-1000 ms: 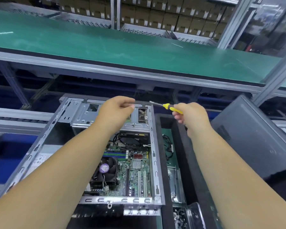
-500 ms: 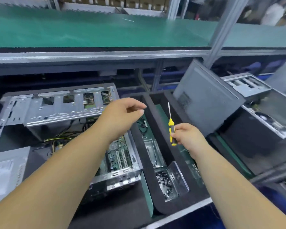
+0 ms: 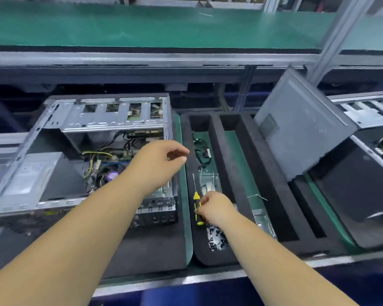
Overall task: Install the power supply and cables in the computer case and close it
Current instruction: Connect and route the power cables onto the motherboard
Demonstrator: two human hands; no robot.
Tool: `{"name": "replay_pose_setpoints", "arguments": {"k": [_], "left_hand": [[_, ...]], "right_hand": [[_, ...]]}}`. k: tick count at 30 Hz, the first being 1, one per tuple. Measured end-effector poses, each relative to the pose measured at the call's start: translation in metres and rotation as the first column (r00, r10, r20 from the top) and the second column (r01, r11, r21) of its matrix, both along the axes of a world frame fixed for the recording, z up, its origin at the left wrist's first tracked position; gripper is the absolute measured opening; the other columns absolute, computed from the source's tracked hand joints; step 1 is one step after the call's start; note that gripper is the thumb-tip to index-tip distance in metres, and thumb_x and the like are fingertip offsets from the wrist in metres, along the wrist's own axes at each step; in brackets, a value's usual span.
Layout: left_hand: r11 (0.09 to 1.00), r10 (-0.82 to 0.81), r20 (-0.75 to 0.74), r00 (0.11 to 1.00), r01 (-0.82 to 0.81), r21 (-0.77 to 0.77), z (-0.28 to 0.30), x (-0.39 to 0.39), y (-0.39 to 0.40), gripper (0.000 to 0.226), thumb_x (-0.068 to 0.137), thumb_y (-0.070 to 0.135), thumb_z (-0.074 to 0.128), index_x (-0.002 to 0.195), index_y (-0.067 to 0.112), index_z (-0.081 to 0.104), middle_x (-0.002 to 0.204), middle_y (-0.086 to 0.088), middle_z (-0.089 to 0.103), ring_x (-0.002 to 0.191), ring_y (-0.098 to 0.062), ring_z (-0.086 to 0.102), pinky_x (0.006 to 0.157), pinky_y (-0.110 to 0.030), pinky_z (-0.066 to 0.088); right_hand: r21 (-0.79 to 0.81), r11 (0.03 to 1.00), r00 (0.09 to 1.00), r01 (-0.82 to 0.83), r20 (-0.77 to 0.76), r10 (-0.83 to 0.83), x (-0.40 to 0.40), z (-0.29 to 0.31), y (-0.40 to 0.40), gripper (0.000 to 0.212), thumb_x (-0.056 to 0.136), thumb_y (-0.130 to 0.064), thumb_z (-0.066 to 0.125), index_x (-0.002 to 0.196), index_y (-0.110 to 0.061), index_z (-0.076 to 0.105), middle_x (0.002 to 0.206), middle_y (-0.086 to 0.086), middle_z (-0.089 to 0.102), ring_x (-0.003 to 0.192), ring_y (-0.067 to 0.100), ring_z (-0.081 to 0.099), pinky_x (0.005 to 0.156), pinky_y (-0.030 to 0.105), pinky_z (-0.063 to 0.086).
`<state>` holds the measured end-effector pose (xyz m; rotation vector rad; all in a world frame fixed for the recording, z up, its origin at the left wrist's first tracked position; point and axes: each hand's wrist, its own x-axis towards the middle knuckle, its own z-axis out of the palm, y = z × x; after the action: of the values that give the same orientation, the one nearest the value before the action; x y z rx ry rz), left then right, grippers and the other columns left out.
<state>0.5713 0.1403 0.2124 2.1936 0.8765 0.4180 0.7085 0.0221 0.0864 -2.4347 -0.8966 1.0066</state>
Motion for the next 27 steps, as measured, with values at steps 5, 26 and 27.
{"name": "replay_pose_setpoints", "arguments": {"k": [5, 26, 27], "left_hand": [[0.995, 0.1, 0.028, 0.995, -0.099, -0.03, -0.001, -0.012, -0.013, 0.019, 0.09, 0.025, 0.063, 0.103, 0.036, 0.071, 0.094, 0.026, 0.066, 0.089, 0.01, 0.059, 0.078, -0.015, 0.046], [0.982, 0.187, 0.141, 0.972, -0.18, -0.058, 0.025, -0.058, 0.023, 0.019, 0.091, 0.028, 0.064, 0.094, 0.046, 0.07, 0.088, 0.028, 0.068, 0.075, -0.004, 0.066, 0.057, -0.032, 0.056], [0.982, 0.181, 0.144, 0.973, -0.172, -0.075, 0.025, -0.061, 0.03, 0.019, 0.091, 0.028, 0.064, 0.093, 0.046, 0.07, 0.088, 0.027, 0.069, 0.068, -0.005, 0.065, 0.056, -0.035, 0.057]], "right_hand": [[-0.023, 0.998, 0.998, -0.054, 0.021, 0.054, -0.008, -0.005, 0.001, 0.016, 0.081, -0.022, 0.072, 0.09, -0.01, 0.066, 0.074, 0.005, 0.062, 0.067, 0.023, 0.063, 0.066, 0.035, 0.058], [0.136, 0.99, 1.0, 0.019, 0.019, -0.022, 0.026, 0.029, 0.011, 0.019, 0.091, -0.029, 0.058, 0.076, -0.017, 0.057, 0.079, 0.009, 0.066, 0.066, 0.018, 0.059, 0.075, 0.032, 0.054], [0.144, 0.989, 0.999, 0.032, 0.023, -0.036, 0.028, 0.032, 0.016, 0.021, 0.09, -0.029, 0.058, 0.075, -0.016, 0.055, 0.078, 0.002, 0.064, 0.068, 0.018, 0.061, 0.078, 0.033, 0.054]]}}
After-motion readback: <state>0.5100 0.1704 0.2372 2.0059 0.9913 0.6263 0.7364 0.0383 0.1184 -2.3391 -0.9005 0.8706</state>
